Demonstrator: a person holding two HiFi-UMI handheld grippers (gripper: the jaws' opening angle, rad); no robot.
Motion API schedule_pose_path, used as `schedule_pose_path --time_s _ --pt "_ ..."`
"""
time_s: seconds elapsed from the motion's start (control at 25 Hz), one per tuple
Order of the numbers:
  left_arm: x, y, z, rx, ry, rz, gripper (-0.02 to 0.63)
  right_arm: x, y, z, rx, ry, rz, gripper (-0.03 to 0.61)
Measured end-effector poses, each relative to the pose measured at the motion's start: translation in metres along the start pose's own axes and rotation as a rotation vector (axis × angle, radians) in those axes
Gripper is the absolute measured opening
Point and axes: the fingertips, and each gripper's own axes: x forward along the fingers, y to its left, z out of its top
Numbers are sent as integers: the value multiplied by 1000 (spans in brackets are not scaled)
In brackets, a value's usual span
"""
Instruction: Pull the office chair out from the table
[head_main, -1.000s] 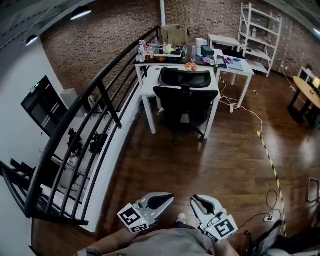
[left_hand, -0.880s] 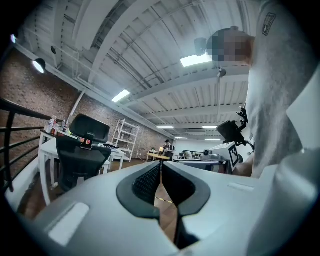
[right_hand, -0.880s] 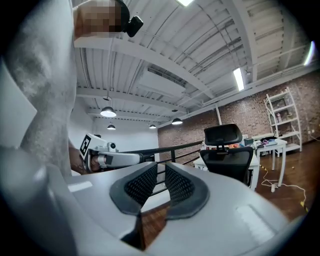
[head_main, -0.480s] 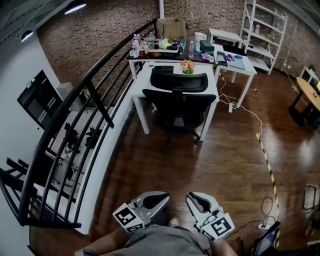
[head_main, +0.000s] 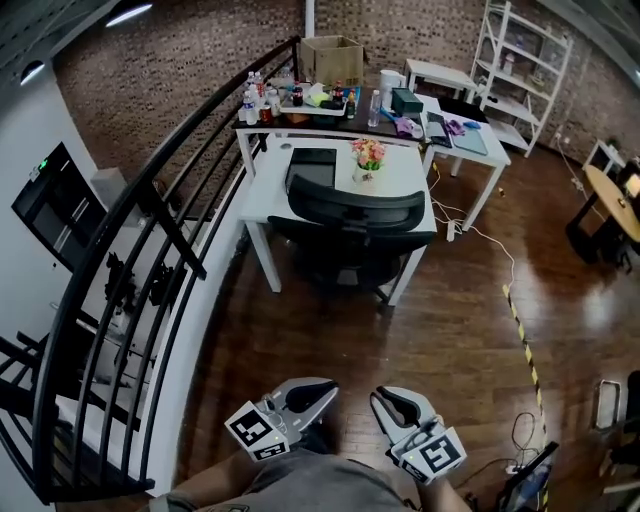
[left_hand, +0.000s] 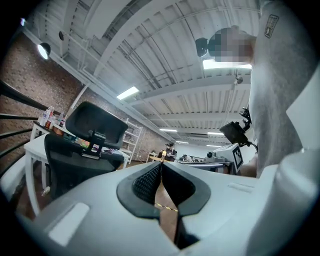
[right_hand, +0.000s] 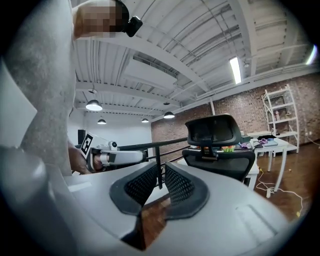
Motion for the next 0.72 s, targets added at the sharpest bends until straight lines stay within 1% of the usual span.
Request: schedule_pose_path --time_s 0.16,0.28,0.48,0.72 --pt "7 62 21 11 12 -24 12 55 -28 8 -5 28 -22 37" --pt "15 100 35 20 19 -41 12 86 -48 18 0 16 -42 37" --pt "37 136 49 22 19 -71 12 108 -82 33 7 -3 -90 37" --pt "60 180 60 36 18 -66 12 139 -126 38 2 -6 -110 37"
